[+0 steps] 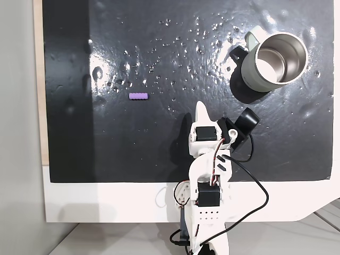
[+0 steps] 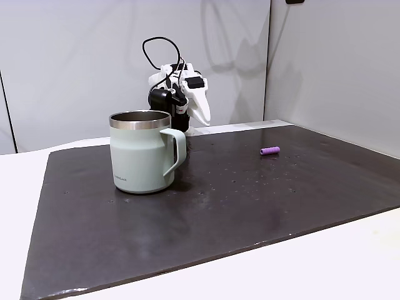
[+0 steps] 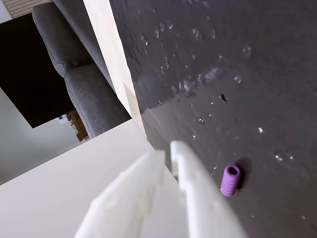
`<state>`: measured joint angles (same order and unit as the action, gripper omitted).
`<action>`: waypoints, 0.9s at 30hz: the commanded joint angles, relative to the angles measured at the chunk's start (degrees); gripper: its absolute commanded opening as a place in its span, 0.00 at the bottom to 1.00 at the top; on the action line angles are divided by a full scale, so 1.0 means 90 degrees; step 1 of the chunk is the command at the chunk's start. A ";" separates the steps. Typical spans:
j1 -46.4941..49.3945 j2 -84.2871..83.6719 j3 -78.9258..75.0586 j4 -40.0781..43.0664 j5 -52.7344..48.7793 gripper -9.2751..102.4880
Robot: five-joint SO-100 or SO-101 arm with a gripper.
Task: Grasp a pengrip and put it in the cup.
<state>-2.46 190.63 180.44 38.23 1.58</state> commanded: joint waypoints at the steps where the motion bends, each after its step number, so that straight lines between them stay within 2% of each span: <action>1: 0.0029 0.0078 0.0254 -0.0215 0.0059 0.09; 15: -0.0049 0.0078 0.0117 -0.0078 -0.0020 0.08; 22: -0.0195 0.0039 -0.1338 0.0889 -0.0049 0.08; 27: -0.0518 -0.1709 -0.3184 0.1416 -0.0049 0.09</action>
<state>-5.89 183.78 164.27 48.60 1.76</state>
